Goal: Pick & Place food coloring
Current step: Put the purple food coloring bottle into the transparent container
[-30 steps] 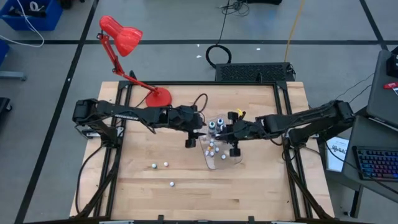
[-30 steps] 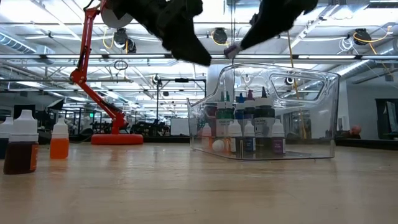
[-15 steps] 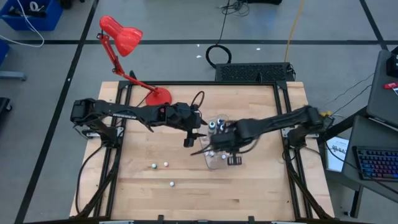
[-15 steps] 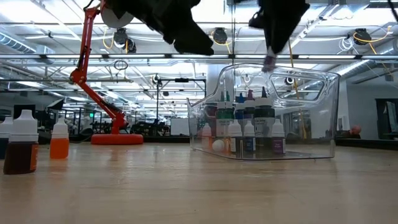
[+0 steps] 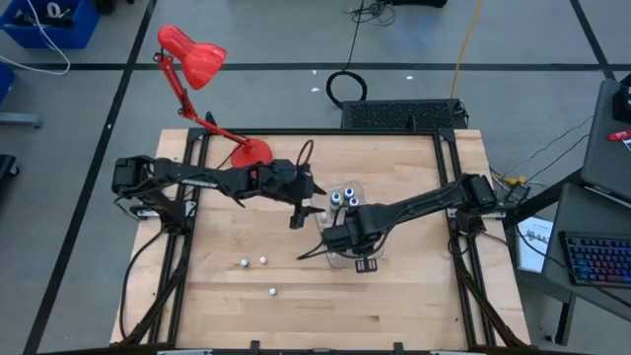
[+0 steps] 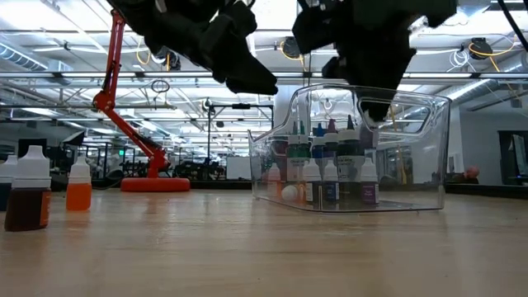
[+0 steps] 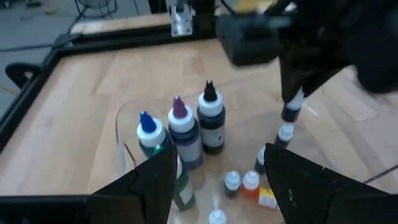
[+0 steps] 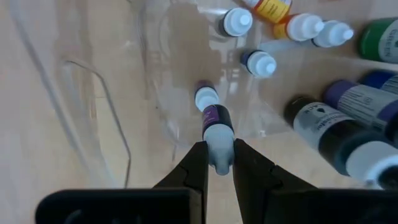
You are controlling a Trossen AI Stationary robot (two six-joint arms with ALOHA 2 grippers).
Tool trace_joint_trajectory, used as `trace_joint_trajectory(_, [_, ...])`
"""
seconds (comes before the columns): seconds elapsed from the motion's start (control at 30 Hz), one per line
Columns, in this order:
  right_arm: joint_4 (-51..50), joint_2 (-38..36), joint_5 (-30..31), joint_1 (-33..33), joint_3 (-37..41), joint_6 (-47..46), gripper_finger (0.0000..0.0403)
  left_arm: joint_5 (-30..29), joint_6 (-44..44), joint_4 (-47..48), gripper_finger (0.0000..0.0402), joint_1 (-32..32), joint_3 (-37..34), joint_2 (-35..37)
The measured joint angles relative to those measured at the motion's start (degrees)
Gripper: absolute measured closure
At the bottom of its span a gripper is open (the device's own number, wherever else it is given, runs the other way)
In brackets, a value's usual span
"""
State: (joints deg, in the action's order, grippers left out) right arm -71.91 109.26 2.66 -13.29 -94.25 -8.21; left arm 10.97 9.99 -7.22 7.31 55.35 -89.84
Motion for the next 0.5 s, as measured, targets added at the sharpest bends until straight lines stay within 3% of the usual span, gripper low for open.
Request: trace_joint_trajectory(0.5, [2.4, 0.0, -4.7, 0.4, 4.3, -2.0, 0.0364, 0.1, -0.2, -2.7, 0.016, 0.7, -1.2, 0.0])
